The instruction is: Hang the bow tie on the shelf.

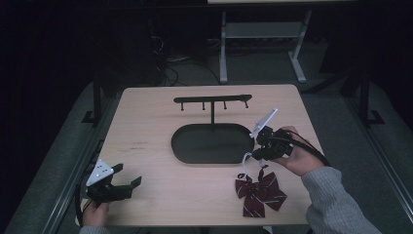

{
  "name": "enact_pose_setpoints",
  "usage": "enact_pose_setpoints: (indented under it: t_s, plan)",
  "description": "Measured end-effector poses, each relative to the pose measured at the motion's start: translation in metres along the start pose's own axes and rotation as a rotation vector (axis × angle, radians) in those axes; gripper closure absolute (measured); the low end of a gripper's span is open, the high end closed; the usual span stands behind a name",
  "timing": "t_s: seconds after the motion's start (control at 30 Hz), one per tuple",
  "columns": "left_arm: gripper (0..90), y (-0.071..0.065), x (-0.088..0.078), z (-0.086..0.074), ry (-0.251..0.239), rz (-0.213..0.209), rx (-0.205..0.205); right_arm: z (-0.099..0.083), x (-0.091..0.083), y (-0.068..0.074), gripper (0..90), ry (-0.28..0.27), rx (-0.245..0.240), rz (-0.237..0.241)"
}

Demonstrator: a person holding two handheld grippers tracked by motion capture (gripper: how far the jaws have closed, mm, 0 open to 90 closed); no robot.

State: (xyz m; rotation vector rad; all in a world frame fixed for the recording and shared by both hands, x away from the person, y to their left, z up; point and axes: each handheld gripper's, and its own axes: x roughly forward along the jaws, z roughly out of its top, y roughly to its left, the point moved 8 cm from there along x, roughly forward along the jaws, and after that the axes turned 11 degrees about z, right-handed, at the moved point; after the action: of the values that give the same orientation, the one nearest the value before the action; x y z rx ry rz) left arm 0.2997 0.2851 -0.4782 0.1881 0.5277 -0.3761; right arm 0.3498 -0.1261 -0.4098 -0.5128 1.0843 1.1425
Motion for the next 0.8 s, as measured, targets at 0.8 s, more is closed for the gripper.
enact_pose_setpoints:
  t_s: [0.8]
  plan:
    - [13.0, 0.0, 0.0, 0.001, -0.009, -0.002, -0.002, 0.033, -0.022, 0.011, 88.1, -0.014, -0.078, 0.009]
